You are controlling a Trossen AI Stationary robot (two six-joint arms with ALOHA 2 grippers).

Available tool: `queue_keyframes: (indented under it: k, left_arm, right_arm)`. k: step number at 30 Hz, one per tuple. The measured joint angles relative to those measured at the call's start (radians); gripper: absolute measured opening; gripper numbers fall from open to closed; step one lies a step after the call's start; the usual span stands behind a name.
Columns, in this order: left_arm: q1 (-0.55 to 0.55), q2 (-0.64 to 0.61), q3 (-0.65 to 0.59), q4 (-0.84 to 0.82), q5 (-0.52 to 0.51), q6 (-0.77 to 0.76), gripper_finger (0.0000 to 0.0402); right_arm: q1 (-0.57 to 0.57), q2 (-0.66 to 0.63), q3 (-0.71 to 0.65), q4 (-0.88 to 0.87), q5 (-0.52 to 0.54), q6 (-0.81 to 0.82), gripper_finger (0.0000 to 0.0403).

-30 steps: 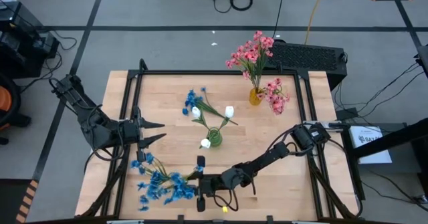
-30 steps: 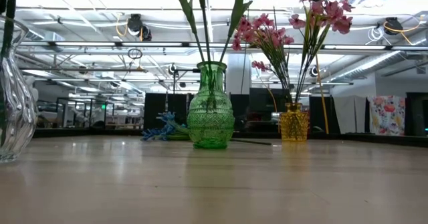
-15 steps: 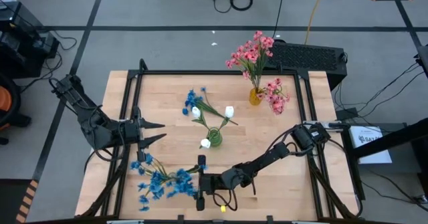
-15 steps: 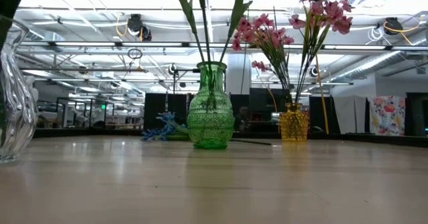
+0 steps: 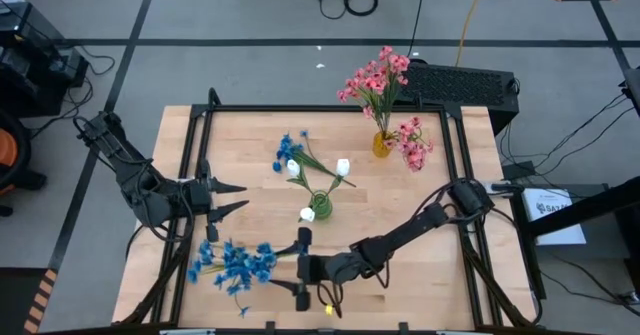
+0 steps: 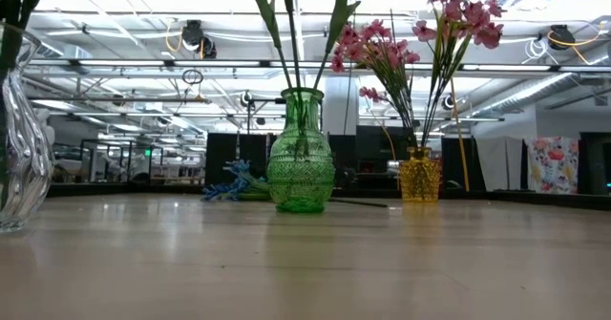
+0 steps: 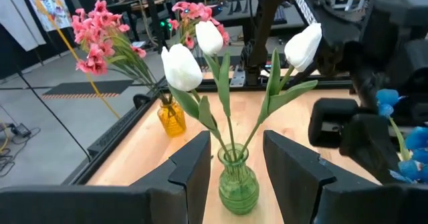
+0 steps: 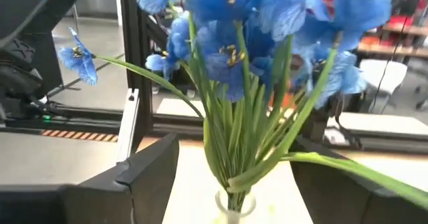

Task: Sort flowers into vase by color
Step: Put the left blue flowers into the transparent vase, then put the blue flowers into the transparent vase

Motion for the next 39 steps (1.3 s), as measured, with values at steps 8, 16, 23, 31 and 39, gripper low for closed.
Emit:
queue_keyframes:
  k: [8, 16, 23, 31, 39]
  left_arm:
    - [0.000, 0.000, 0.000, -0.008, 0.000, -0.001, 0.0145]
    - [0.000, 0.000, 0.000, -0.007, 0.000, -0.008, 0.0145]
    - [0.000, 0.001, 0.000, -0.017, 0.000, -0.027, 0.0145]
    - [0.000, 0.002, 0.000, -0.016, 0.000, -0.027, 0.0145]
    - [0.000, 0.002, 0.000, -0.015, -0.011, -0.052, 0.0145]
  right_arm:
    - [0.034, -0.114, 0.000, -0.344, -0.002, 0.119, 0.0275]
    - [0.103, -0.243, 0.000, -0.628, 0.001, 0.184, 0.0274]
    - [0.162, -0.350, 0.001, -1.006, 0.006, 0.349, 0.0274]
    - [0.226, -0.353, -0.006, -1.423, 0.148, 0.605, 0.0274]
    - [0.233, -0.409, -0.239, -1.475, 0.173, 0.679, 0.0268]
